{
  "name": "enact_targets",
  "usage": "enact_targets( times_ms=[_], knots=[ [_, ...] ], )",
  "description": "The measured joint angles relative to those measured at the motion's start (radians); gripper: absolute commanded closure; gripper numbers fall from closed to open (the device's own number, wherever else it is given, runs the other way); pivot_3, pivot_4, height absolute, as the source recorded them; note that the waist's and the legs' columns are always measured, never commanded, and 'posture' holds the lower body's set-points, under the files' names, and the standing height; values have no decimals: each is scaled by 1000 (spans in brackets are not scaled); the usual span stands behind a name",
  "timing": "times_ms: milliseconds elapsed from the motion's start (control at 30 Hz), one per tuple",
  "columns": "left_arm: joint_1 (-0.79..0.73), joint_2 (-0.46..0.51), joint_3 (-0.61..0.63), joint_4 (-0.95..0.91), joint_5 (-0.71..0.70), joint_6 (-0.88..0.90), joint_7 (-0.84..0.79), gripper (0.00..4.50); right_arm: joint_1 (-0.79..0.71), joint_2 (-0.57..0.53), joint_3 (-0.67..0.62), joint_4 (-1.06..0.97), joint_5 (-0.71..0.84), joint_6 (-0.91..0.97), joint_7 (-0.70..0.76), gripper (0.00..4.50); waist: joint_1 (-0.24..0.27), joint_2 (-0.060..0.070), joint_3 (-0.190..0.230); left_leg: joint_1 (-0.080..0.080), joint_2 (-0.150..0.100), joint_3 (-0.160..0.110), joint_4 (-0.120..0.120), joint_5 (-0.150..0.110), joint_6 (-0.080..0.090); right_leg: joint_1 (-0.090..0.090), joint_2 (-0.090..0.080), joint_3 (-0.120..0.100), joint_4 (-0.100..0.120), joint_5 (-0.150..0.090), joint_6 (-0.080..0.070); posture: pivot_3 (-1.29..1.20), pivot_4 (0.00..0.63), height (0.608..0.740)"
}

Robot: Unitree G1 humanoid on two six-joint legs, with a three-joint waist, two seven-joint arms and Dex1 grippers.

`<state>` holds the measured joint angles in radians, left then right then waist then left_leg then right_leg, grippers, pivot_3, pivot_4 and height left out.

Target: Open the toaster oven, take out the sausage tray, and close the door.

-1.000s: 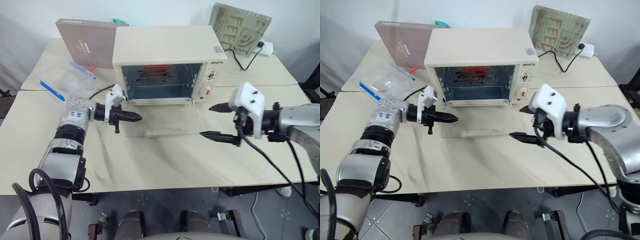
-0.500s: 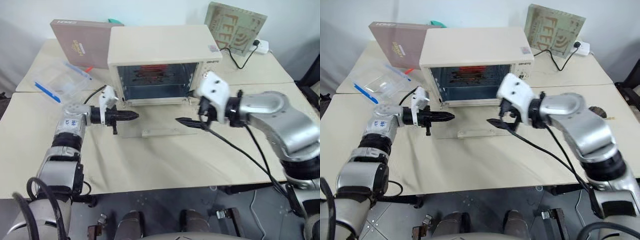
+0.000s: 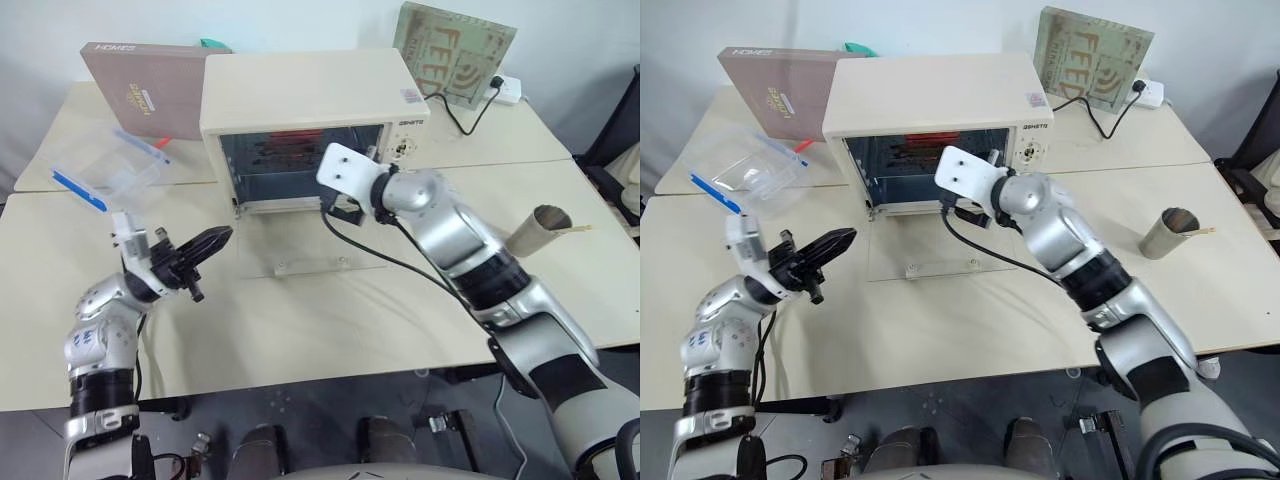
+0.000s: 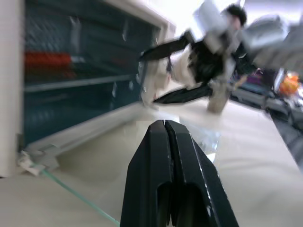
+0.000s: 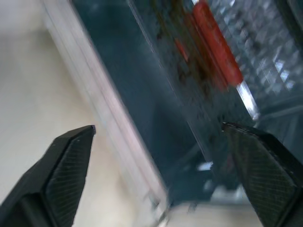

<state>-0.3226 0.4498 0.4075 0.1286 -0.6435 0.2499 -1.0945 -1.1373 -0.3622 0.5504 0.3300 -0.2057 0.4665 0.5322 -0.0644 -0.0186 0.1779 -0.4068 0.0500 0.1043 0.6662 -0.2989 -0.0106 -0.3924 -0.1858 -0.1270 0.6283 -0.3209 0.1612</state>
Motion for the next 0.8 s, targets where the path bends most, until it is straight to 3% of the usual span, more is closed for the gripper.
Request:
enact_targets(
  times_ms=[133,333,433,500,600,800],
  knots=[
    [107,-1,49,-60,-54,10,32,4474,-58,113,47,238,-107,-152,-87,0,-17,0,0,0,0,-2,-1,0,-1,0,0,0,1,0,0,0,150,740],
    [120,16,96,-98,-87,44,151,4474,-118,189,66,483,-214,-311,-194,0,-21,0,0,0,0,-3,-1,1,-1,1,0,0,1,0,0,0,150,740],
    [118,33,110,-101,-121,97,207,3947,-143,208,64,558,-243,-357,-230,0,-23,0,0,0,0,-4,-2,1,-1,1,0,0,1,0,0,0,150,740],
    [120,36,116,-116,-135,104,216,3360,-163,226,63,611,-261,-363,-266,0,-24,0,0,0,0,-4,-2,1,-1,1,0,0,1,0,0,0,150,740],
    [123,35,123,-139,-136,75,221,2409,-193,245,63,688,-292,-373,-306,602,-24,0,0,0,0,-4,-2,1,-1,1,0,0,1,0,0,0,150,740],
    [133,34,122,-155,-138,72,222,661,-196,258,63,736,-328,-401,-331,2556,-24,0,0,0,0,-4,-2,1,-2,1,1,0,1,0,0,0,150,740]
  ],
)
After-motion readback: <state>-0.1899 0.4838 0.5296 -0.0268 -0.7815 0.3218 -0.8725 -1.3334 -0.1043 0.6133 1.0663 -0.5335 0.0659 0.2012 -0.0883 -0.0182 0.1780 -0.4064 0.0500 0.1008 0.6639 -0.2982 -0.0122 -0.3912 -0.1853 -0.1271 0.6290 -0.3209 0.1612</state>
